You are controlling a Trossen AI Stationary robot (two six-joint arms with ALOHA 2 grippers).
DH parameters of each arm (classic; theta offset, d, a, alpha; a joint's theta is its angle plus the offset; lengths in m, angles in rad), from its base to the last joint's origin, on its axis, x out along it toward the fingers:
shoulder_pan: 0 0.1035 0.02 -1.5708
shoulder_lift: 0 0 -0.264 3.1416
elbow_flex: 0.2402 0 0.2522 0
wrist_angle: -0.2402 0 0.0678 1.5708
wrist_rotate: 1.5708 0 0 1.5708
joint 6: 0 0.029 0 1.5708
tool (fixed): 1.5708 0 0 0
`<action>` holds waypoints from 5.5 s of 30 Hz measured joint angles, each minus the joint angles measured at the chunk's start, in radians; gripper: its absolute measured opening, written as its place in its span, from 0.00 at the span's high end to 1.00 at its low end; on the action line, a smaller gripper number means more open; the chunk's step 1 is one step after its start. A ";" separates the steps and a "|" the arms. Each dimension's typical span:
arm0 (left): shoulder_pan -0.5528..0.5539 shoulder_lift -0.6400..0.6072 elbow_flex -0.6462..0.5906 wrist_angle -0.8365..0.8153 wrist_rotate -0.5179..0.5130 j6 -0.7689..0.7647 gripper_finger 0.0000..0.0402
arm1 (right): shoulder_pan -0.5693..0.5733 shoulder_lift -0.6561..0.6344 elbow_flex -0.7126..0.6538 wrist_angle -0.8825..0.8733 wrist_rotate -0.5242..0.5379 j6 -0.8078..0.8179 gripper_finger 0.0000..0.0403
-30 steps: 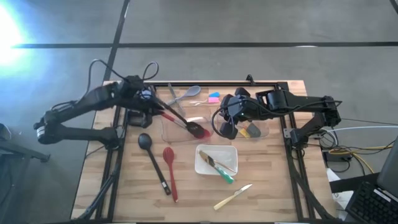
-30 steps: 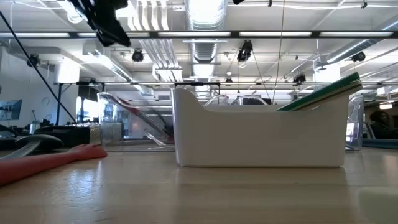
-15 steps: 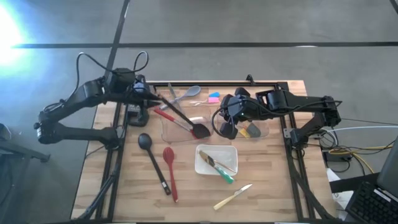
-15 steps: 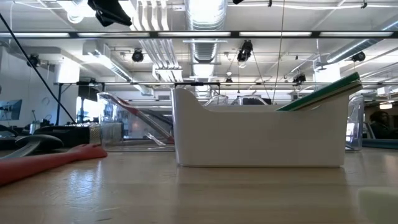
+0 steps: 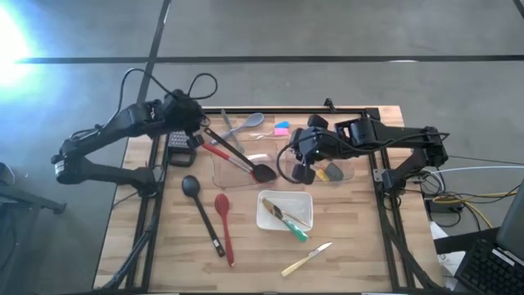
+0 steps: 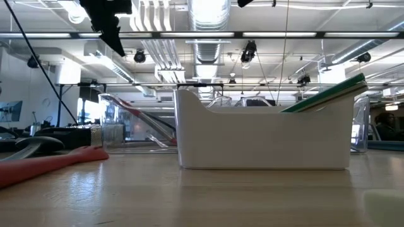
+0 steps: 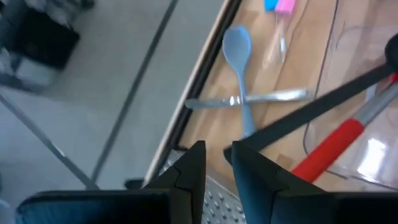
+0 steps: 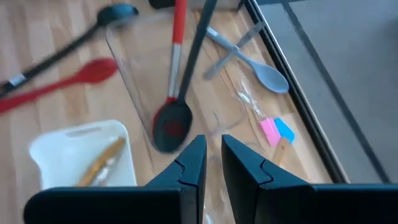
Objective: Pick & Place Kitchen Items
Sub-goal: Put the pink spatula into the right transparent bin
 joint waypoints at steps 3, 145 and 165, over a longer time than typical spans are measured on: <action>0.000 -0.008 -0.014 0.007 0.014 -0.045 0.81 | -0.006 -0.002 -0.003 -0.054 0.060 -0.008 0.89; -0.001 -0.068 -0.197 0.294 0.466 0.030 0.86 | -0.622 0.817 0.310 0.075 -0.403 -0.423 0.58; -0.001 -0.068 -0.197 0.299 0.466 0.037 0.86 | -0.683 0.852 0.422 0.139 -0.207 -0.453 0.64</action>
